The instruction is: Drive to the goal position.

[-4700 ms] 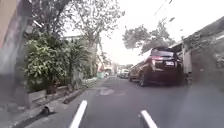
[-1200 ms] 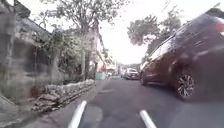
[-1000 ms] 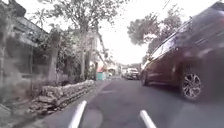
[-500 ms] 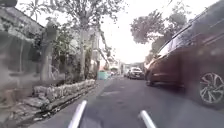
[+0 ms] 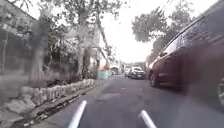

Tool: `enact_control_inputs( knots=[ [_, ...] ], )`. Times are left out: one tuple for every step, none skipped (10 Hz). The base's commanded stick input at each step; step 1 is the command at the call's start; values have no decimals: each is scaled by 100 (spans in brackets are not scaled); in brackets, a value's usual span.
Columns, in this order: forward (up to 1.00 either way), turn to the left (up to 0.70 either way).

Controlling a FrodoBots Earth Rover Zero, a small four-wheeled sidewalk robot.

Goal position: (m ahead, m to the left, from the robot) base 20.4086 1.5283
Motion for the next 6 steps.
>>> enact_control_inputs(
  knots=[
    [85, 0],
    [85, 0],
    [85, 0],
    [85, 0],
    [85, -5],
    [85, -34]
  ],
)
